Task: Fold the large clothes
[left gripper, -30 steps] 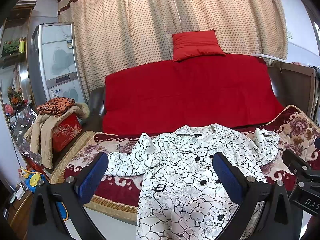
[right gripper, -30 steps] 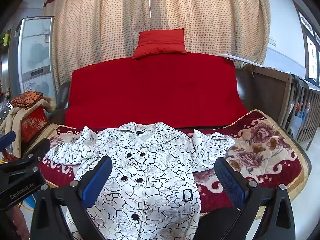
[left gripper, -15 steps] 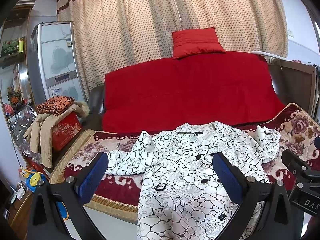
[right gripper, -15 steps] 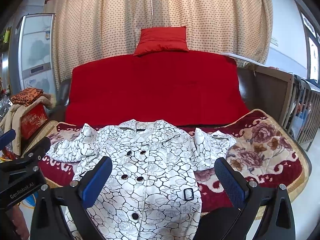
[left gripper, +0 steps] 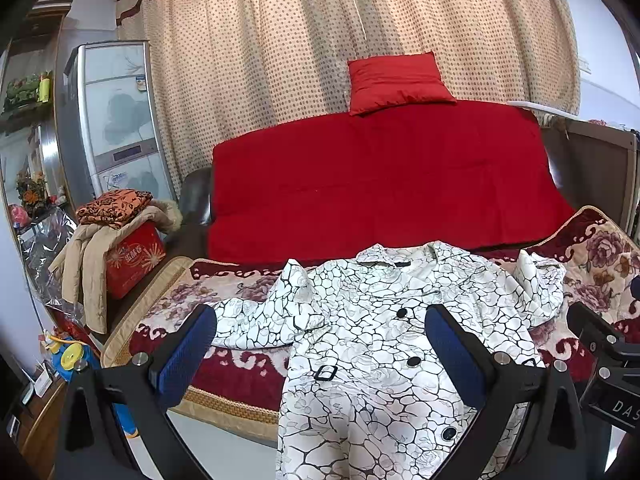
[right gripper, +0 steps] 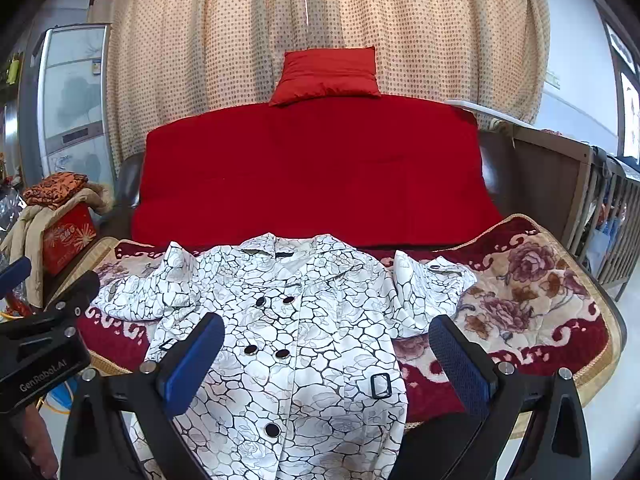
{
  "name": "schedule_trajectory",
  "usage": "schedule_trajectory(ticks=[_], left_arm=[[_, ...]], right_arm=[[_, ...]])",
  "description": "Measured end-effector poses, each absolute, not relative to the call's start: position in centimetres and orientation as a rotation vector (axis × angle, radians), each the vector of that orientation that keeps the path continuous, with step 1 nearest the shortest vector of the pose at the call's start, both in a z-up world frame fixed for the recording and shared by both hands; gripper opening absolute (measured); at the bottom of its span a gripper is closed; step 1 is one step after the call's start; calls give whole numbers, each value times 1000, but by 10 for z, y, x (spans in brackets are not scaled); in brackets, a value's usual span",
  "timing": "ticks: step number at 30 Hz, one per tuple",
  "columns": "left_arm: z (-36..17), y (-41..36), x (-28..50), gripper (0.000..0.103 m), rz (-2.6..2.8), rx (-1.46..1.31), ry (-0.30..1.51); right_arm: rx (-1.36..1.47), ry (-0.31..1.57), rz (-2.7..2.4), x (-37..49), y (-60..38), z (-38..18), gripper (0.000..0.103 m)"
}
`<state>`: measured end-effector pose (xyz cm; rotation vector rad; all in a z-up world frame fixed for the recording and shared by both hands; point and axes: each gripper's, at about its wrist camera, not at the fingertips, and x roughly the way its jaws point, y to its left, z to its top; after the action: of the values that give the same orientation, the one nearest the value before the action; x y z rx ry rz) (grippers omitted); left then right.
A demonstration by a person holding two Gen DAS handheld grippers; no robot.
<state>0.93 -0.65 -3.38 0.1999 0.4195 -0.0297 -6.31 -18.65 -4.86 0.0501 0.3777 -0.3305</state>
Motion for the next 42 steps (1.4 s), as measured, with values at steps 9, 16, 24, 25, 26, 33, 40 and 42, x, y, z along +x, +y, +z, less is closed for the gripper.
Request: schedule_trajectory(ticks=[9, 16, 24, 25, 26, 33, 40, 42], left_arm=[[-41, -2, 19, 103, -16, 189, 440], [-46, 0, 28, 103, -4, 186, 454], [-51, 0, 41, 103, 11, 187, 469], [-52, 0, 43, 103, 12, 187, 472], [-53, -1, 46, 103, 13, 190, 475], [-82, -4, 80, 103, -30, 179, 599], [-127, 0, 124, 103, -53, 124, 775], [-137, 0, 135, 103, -42, 117, 811]], right_arm=[[54, 380, -323, -56, -186, -52, 103], [53, 396, -317, -46, -187, -54, 103], [45, 415, -310, -31, -191, -56, 103], [43, 421, -310, -29, -192, -57, 103], [46, 426, -308, -26, -194, -58, 103], [80, 481, -294, -2, -218, -73, 103], [339, 510, -269, 43, -337, -111, 103], [486, 517, -306, 57, -398, -130, 103]])
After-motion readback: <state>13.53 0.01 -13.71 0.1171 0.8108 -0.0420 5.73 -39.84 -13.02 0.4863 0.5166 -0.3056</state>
